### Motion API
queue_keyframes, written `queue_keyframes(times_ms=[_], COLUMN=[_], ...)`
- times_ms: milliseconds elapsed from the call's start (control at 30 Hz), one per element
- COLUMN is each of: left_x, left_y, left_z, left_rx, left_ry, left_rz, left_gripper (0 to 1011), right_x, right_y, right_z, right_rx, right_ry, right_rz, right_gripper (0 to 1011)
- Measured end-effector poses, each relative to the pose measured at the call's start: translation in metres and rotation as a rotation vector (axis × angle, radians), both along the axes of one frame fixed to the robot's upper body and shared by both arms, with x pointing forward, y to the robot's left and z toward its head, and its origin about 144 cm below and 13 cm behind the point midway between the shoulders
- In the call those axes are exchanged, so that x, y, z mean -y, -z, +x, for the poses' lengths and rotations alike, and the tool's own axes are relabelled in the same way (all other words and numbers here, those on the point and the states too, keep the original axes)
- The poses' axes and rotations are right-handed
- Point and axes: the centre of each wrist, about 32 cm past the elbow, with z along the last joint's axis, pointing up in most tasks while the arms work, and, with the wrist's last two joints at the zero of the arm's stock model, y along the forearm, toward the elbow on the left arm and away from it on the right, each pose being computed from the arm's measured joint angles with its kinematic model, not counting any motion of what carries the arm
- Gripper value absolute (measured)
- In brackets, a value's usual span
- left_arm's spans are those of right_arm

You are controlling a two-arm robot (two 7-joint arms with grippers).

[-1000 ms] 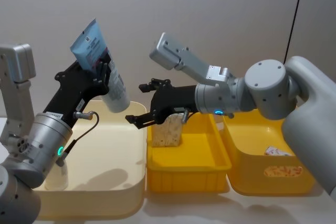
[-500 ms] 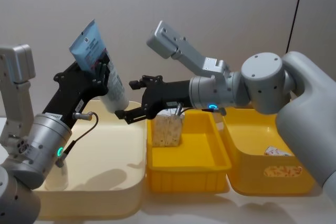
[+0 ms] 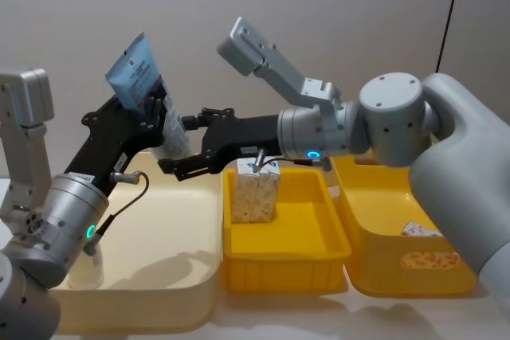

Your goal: Bimanual collaborative sorting of washing and personal care products

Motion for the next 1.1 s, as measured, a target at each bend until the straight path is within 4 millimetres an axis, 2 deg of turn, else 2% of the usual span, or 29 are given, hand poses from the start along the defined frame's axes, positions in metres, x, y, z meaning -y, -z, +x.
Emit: queue_keyframes(times_ms=[300,700,1100], left_x=[-0.001,-0.002,-0.002], left_y=[0.001,0.001,0.001], left_z=[0.0,0.001,0.001], left_rx=[-0.005,-0.007,-0.008], left_ry=[0.001,0.001,0.0], left_rz=[0.005,0.008,0.009], left_gripper=[262,261,261], right_x=[-0.008,-0.013,-0.015], right_y=[-0.003,-0.005,-0.005], right_z=[0.001,0.001,0.002], right_rx=[-0.025,-0.039,-0.044], right_ry=[-0.033,-0.051,-0.059], right_rz=[0.016,0.024,0.027], right_gripper=[1001,738,648])
